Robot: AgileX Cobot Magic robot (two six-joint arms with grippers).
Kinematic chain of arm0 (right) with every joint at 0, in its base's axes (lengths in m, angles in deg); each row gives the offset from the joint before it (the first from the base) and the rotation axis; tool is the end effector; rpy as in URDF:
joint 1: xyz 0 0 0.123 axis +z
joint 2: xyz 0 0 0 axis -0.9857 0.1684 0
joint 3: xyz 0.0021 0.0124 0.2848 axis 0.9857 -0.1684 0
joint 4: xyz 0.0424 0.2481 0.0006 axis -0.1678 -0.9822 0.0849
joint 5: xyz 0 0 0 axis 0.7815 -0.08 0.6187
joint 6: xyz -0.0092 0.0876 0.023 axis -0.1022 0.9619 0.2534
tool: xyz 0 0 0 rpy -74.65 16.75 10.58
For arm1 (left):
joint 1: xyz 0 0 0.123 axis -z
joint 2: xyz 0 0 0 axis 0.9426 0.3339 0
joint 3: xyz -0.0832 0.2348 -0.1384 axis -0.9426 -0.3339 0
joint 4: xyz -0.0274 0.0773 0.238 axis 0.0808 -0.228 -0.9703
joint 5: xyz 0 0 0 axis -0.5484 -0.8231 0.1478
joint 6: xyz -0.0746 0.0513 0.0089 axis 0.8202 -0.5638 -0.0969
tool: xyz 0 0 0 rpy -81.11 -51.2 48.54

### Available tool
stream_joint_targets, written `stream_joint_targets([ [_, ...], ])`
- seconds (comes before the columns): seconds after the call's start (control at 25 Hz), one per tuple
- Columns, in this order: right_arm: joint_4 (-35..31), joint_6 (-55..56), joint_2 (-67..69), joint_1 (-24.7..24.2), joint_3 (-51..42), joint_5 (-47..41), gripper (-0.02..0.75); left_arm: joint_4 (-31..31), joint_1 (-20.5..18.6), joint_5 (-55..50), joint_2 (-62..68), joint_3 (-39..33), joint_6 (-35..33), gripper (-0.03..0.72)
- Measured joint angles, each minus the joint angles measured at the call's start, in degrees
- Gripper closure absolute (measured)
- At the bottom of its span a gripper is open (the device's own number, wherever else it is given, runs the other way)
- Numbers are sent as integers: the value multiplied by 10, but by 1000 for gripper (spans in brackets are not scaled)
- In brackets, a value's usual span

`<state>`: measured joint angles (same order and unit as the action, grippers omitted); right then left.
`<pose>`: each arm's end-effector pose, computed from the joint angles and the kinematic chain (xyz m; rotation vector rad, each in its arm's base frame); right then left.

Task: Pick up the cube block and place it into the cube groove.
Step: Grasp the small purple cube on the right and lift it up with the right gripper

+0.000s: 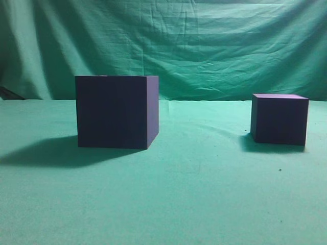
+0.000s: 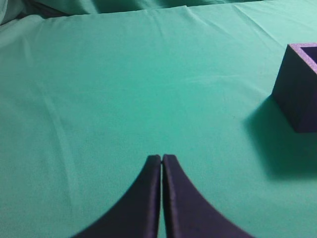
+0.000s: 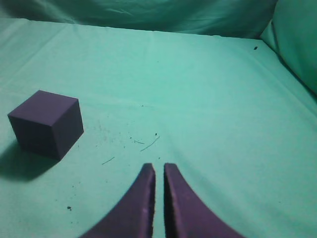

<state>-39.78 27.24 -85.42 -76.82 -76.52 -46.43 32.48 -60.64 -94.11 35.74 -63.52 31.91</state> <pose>0.0524 0.0040 0.1705 -0.1344 1.8692 -0.0024 0.0521 -0.0061 0.1735 0.1825 1.8427 -0.0553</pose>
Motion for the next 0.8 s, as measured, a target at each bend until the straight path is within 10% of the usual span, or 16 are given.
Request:
stream_joint_targets([
  [0.8,0,0,0,0,0,0,738,0,0,0,0,0,0,688],
])
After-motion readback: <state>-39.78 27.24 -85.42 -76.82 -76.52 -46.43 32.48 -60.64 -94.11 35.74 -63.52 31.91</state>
